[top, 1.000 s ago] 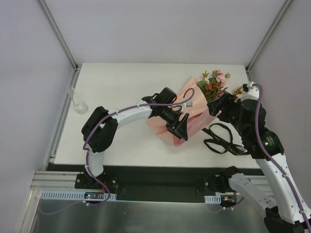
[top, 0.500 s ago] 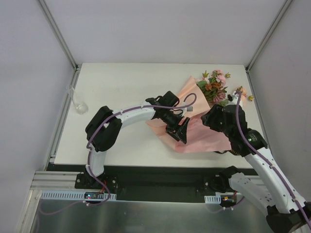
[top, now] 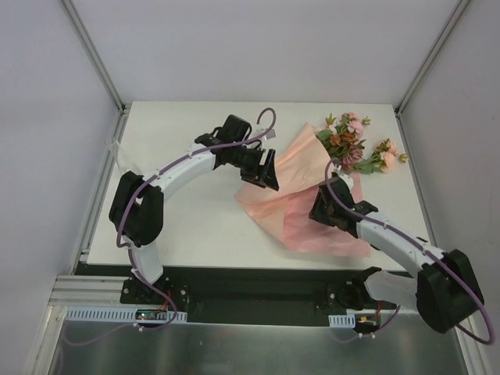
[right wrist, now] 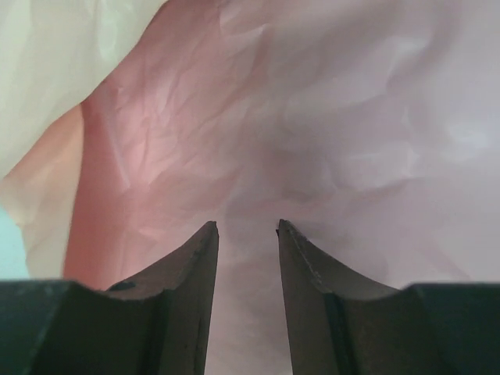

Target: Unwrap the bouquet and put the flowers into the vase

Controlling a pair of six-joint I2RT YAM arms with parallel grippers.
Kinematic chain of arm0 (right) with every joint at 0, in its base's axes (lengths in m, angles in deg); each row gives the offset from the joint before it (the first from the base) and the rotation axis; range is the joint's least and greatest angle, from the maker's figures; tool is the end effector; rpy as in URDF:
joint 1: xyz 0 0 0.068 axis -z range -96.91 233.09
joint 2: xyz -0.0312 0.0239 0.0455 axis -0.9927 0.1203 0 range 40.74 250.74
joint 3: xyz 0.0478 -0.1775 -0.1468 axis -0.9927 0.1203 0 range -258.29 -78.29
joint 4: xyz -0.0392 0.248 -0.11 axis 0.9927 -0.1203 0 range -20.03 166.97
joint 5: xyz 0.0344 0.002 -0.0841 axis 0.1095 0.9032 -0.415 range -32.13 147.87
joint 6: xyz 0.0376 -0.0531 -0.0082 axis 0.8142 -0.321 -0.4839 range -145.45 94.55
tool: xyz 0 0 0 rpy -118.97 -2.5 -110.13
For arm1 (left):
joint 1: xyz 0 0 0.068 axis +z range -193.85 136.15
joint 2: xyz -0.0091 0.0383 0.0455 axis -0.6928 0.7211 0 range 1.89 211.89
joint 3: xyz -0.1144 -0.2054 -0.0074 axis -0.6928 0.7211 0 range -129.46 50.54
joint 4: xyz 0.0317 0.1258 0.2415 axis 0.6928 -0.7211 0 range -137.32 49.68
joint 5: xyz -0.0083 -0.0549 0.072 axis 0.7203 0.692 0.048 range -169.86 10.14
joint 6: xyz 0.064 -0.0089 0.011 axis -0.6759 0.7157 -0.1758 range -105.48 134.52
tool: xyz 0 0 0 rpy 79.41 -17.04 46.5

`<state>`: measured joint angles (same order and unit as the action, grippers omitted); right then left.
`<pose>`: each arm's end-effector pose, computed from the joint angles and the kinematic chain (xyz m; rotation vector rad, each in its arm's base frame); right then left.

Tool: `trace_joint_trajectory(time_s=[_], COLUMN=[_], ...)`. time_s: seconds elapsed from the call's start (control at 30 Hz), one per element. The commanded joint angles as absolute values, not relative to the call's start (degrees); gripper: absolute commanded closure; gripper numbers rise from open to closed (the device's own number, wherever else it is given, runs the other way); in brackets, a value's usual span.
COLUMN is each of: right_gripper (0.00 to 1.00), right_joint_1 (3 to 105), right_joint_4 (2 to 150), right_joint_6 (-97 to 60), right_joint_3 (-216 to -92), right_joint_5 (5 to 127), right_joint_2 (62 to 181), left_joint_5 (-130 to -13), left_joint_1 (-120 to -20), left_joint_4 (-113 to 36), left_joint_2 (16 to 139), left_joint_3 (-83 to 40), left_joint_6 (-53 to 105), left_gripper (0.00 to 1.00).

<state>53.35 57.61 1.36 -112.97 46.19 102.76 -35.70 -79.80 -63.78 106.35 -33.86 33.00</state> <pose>0.2284 0.1183 0.1561 0.0357 2.3761 0.2326 0.3190 -0.2757 0.2226 0.7852 2.3307 -1.3501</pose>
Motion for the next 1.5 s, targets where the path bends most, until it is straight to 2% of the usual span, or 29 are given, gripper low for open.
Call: trace_joint_trajectory(time_s=[0.0,0.4,0.67,0.9,0.97,1.03,1.2,1.37,1.47], right_gripper=[0.61,0.61,0.58,0.47,0.43,0.38,0.25,0.19,0.18], right_joint_1=[51.80,51.89,52.33,53.03,53.56,53.91,54.61,55.05,54.44], right_joint_4=[66.77,68.71,68.09,68.18,67.92,68.79,70.64,72.92,76.70], right_joint_6=[-0.73,-7.78,-12.00,-10.51,-8.14,-6.73,-8.04,-11.12,-11.47], right_joint_3=[-117.12,-140.33,-155.88,-174.51,-179.18,-178.49,-160.68,-144.68,-137.63], right_joint_5=[44.52,41.79,40.91,52.05,61.09,64.62,64.91,65.60,71.21], right_joint_2=[112.86,139.06,150.94,160.44,162.20,160.90,147.46,134.81,131.98], left_joint_5=[-39.69,-38.29,-37.68,-43.12,-44.18,-45.93,-46.21,-43.40,-42.78], left_joint_1=[-77.43,-74.53,-73.82,-71.81,-70.75,-70.40,-70.22,-70.22,-70.22], left_joint_4=[-65.02,-65.11,-65.28,-65.98,-66.34,-66.77,-67.13,-67.04,-67.13], left_joint_2=[103.31,104.54,104.89,102.79,102.17,101.12,99.10,97.87,96.90], left_joint_3=[-34.53,-34.97,-35.41,-35.32,-35.24,-35.06,-35.41,-35.59,-35.59], left_joint_6=[30.87,30.87,31.04,28.94,28.58,27.88,27.61,28.58,29.02], left_gripper=[0.34,0.34,0.34,0.33,0.33,0.32,0.29,0.28,0.28])
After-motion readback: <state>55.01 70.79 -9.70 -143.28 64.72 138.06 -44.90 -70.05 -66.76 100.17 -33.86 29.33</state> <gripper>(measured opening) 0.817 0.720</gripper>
